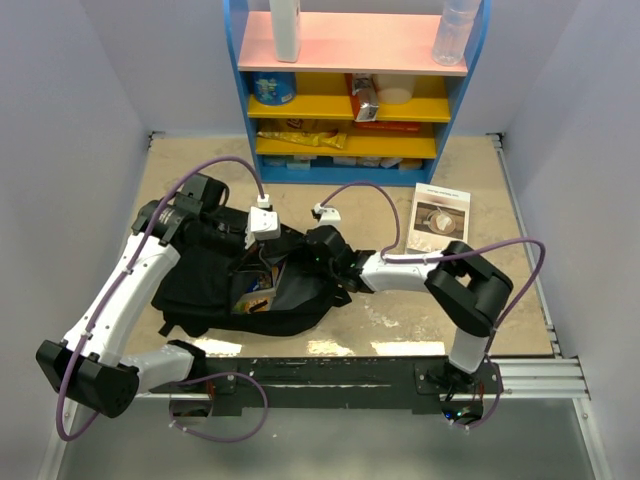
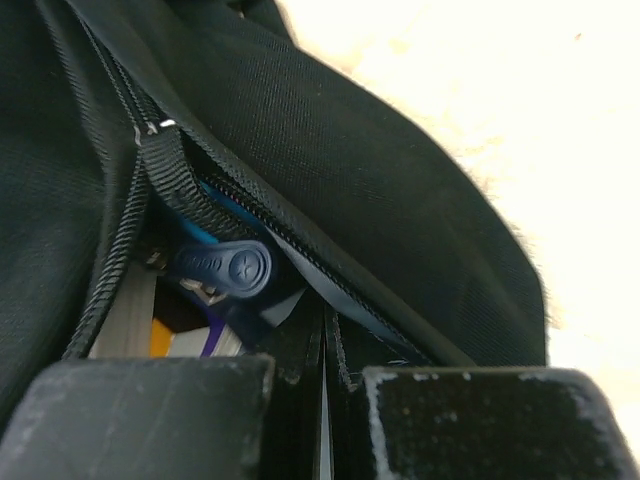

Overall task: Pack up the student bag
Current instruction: Place the stationery in the student bag, then pick up the book from the center of the board.

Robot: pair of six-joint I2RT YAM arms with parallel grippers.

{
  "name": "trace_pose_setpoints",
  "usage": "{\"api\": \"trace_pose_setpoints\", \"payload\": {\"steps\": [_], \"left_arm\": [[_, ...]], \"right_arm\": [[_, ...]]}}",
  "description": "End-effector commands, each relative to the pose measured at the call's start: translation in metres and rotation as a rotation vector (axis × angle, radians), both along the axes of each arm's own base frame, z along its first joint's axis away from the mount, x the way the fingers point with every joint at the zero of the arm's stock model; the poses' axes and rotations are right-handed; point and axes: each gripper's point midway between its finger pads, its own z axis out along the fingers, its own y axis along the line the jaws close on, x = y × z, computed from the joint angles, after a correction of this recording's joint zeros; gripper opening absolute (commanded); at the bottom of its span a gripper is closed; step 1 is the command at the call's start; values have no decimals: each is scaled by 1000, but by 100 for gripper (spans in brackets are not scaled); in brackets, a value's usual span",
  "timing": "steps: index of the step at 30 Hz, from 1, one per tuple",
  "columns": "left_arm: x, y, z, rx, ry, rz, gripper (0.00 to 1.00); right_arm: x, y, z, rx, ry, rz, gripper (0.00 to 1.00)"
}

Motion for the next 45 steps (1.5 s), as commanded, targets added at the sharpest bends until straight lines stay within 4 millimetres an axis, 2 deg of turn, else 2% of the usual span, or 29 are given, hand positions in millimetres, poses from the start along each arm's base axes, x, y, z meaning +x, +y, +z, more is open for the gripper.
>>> {"api": "trace_pose_setpoints", "payload": {"steps": [1,5,9,12,13,14,15,16,17,18,19,20,21,22,23,25,26,28,29,31,32,35,38,40,45], "left_arm": [[-9,-12,13,-87,-5,-45,0],[-14,-13,9,-87,21,-67,0],[-15,-12,9,-84,25,-73,0],[-18,-11,7,-76,30,-76,0],[-18,-10,6,-73,26,-75,0],[-18,-9,5,-68,24,-73,0],[-18,-8,3,-62,21,-71,0],[-18,-8,2,-62,14,-71,0],[-17,-7,-1,-55,13,-66,0],[-16,-7,-2,-53,14,-64,0],[-15,-7,-4,-51,12,-61,0],[-15,-7,-5,-51,15,-58,0],[-15,-7,-5,-52,15,-59,0],[-14,-8,-6,-53,17,-61,0],[-14,-8,-6,-53,17,-60,0],[-12,-9,-6,-55,13,-59,0],[-12,-9,-6,-58,14,-61,0],[-12,-9,-6,-59,11,-61,0],[-11,-9,-7,-59,11,-61,0],[-12,-9,-8,-53,10,-62,0],[-12,-8,-9,-49,7,-62,0],[-12,-6,-10,-40,-4,-60,0],[-12,-5,-10,-36,-12,-57,0],[-12,-5,-11,-38,-9,-60,0],[-12,-7,-9,-49,-5,-61,0]], "right_arm": [[16,26,29,113,-45,-2,0],[31,39,64,233,-145,-23,0],[41,53,77,267,-174,-14,0],[43,51,79,242,-188,-3,0],[43,48,80,231,-186,1,4],[39,43,73,205,-174,7,11],[37,31,78,186,-167,-3,19],[35,23,79,171,-160,-15,34],[31,5,68,122,-134,-40,44],[32,-10,84,129,-151,-68,56],[33,-23,88,115,-151,-94,78],[35,-50,75,68,-103,-155,88],[37,-63,78,71,-90,-183,96],[39,-77,94,103,-97,-208,99],[43,-103,85,103,-47,-278,99],[41,-124,91,165,-4,-327,99],[43,-143,81,195,44,-400,99],[36,-162,72,220,98,-474,99],[29,-178,52,229,170,-564,99],[21,-193,37,286,237,-682,99],[12,-203,24,295,262,-725,99],[1,-216,12,352,284,-826,98],[-3,-232,12,340,267,-892,97],[-1,-240,15,350,246,-925,97],[7,-257,8,384,211,-990,91]]}}
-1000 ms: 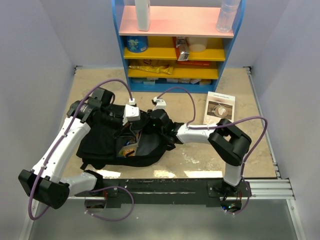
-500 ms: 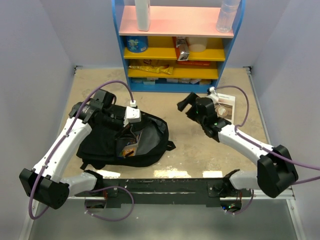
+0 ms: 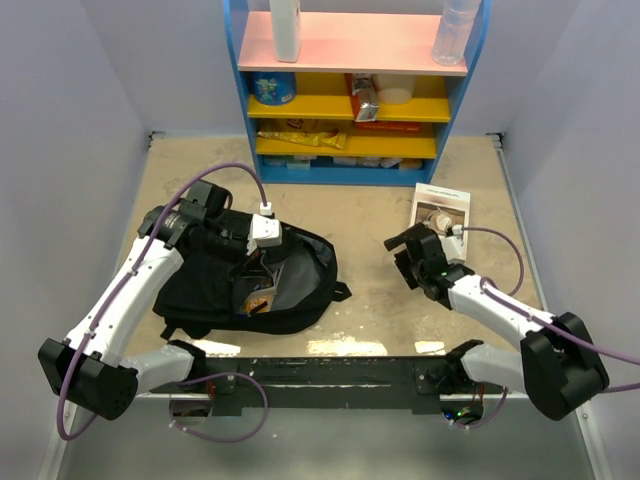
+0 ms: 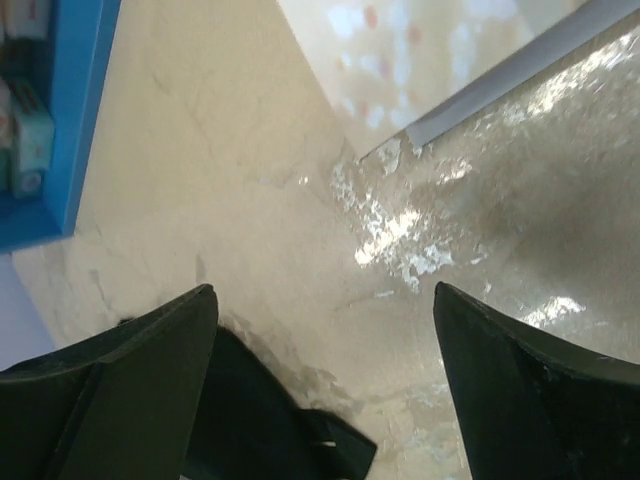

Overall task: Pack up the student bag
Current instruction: Pick up the book from the center of the board.

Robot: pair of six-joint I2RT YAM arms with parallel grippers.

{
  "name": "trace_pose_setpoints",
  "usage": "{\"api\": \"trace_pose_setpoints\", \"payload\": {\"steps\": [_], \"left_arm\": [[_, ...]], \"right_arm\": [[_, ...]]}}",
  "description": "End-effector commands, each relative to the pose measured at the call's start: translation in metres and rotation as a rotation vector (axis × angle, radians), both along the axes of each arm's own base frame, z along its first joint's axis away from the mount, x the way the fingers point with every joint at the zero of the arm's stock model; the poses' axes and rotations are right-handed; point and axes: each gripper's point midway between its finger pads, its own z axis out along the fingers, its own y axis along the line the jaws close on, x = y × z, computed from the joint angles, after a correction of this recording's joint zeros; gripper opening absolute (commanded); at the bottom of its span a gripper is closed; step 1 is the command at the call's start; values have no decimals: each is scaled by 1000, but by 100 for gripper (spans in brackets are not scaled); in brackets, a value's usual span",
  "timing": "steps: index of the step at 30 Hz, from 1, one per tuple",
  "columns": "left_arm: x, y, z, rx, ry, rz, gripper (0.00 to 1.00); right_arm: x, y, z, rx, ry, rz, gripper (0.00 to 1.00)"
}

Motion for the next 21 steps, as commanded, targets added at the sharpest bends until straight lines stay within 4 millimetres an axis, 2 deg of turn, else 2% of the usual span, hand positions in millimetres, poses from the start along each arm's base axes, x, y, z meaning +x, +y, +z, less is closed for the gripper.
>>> {"api": "trace_pose_setpoints", "payload": {"steps": [1,5,8,14,21], "left_arm": [[-7,-6,11,-50,-22,-37,0],[-7,-5,10,-42,-23,-33,0],[-7,-4,10,-41,-25,-32,0],[-7,-4,10,-39,-23,-31,0],[-6,-4,9,-36,-25,-29,0]], "right_arm": [[13,-22,-1,4,-44,-135,91],[21,-40,-5,-11,-48,-199,86],[26,-50,-5,5,-69,-235,79],[37,-62,-2,27,-92,-279,69],[49,-56,-11,67,-78,-273,60]]}}
